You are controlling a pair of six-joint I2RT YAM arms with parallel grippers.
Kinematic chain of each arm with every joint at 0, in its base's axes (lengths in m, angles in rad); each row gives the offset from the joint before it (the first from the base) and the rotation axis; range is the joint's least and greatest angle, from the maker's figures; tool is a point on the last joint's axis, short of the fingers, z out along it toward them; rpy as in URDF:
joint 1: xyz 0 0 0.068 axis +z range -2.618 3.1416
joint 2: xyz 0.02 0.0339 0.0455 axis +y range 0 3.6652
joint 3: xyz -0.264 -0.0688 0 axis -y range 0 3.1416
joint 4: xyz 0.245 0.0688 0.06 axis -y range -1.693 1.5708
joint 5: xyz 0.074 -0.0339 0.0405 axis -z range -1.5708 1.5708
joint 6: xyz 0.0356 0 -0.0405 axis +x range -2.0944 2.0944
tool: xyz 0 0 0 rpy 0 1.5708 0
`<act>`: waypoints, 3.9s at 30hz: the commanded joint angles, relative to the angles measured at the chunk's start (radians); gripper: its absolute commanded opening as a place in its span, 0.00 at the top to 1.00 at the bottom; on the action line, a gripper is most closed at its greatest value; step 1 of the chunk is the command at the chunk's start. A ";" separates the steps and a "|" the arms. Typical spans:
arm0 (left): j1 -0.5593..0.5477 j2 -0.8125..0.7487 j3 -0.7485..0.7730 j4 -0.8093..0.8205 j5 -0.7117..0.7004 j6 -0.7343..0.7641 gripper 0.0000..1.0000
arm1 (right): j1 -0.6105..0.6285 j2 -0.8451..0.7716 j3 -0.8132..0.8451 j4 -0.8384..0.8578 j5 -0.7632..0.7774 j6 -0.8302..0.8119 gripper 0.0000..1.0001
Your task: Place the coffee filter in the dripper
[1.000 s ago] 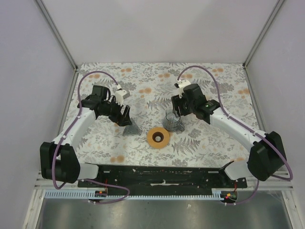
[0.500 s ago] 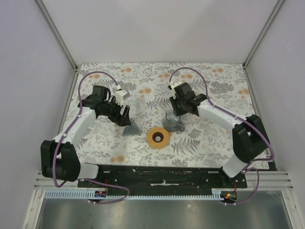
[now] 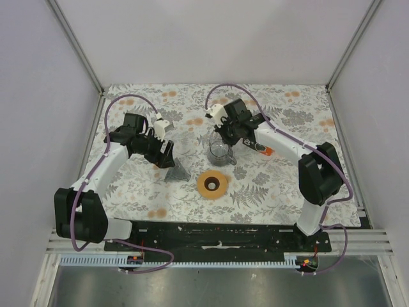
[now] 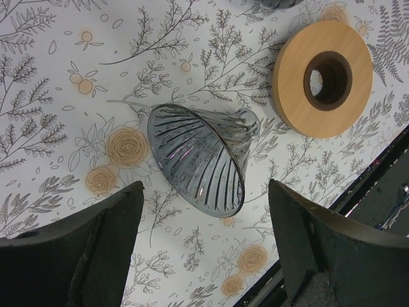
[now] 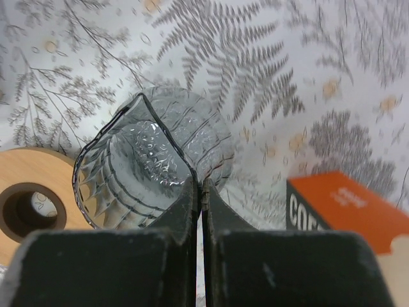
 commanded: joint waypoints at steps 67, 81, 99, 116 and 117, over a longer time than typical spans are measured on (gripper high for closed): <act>0.000 0.010 0.105 -0.033 -0.048 -0.020 0.16 | 0.263 -0.073 -0.325 0.188 0.167 0.303 0.25; 0.001 0.005 0.108 -0.039 -0.052 -0.018 0.16 | 0.266 -0.094 -0.338 0.158 -0.003 0.193 1.00; 0.009 -0.013 0.090 -0.027 -0.117 -0.032 0.17 | 0.260 -0.090 0.228 -0.213 0.144 -0.089 1.00; 0.032 -0.027 0.065 -0.001 -0.166 -0.043 0.17 | 0.192 0.335 0.787 -0.437 0.138 -0.238 1.00; 0.033 -0.026 0.063 0.001 -0.164 -0.043 0.17 | 0.191 0.344 0.793 -0.447 0.126 -0.235 1.00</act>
